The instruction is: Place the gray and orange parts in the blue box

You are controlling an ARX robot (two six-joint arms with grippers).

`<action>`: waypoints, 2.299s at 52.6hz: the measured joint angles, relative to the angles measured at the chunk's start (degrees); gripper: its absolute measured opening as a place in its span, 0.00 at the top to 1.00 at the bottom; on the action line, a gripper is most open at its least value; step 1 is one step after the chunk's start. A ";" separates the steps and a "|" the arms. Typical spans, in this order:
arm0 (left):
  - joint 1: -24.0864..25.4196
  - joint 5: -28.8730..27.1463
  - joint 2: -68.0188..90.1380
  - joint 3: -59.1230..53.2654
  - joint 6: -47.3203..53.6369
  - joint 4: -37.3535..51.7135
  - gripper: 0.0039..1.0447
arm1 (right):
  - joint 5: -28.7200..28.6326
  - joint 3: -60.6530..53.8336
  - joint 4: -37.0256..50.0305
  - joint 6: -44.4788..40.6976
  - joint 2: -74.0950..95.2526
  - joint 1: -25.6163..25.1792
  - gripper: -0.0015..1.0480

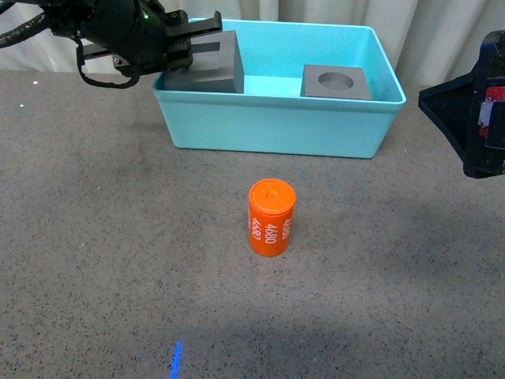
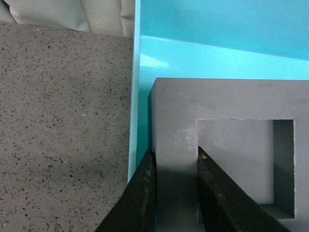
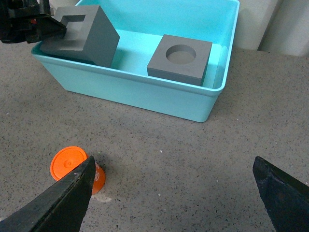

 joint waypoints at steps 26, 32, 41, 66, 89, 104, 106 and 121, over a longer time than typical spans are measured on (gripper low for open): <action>-0.90 -1.09 -5.60 -2.01 -0.50 2.08 0.24 | 0.00 0.00 0.00 0.00 0.00 0.00 0.09; -1.11 -1.40 -13.42 -8.55 -1.18 5.88 0.04 | 0.00 0.00 0.00 0.00 0.00 0.00 0.09; -1.46 -4.26 -24.92 -21.20 -1.31 12.37 0.06 | 0.00 0.00 0.00 0.00 0.00 0.00 0.09; -2.14 -12.37 -54.53 -63.93 -1.90 25.51 0.06 | 0.00 0.00 0.00 0.00 0.00 0.00 0.09; 3.76 -7.91 -85.29 -82.53 5.84 24.44 0.23 | 0.00 -0.02 0.00 0.00 0.00 0.00 0.09; 11.85 0.66 -100.15 -82.55 13.35 16.74 0.73 | -0.04 -0.11 -0.02 -0.02 -0.09 -0.04 0.09; 12.00 0.98 -101.74 -82.55 13.51 15.28 0.82 | -0.02 -0.11 -0.02 -0.02 -0.09 -0.04 0.09; 12.11 1.16 -109.37 -82.58 14.14 8.00 0.97 | 0.00 -0.11 -0.02 -0.02 -0.09 -0.07 0.09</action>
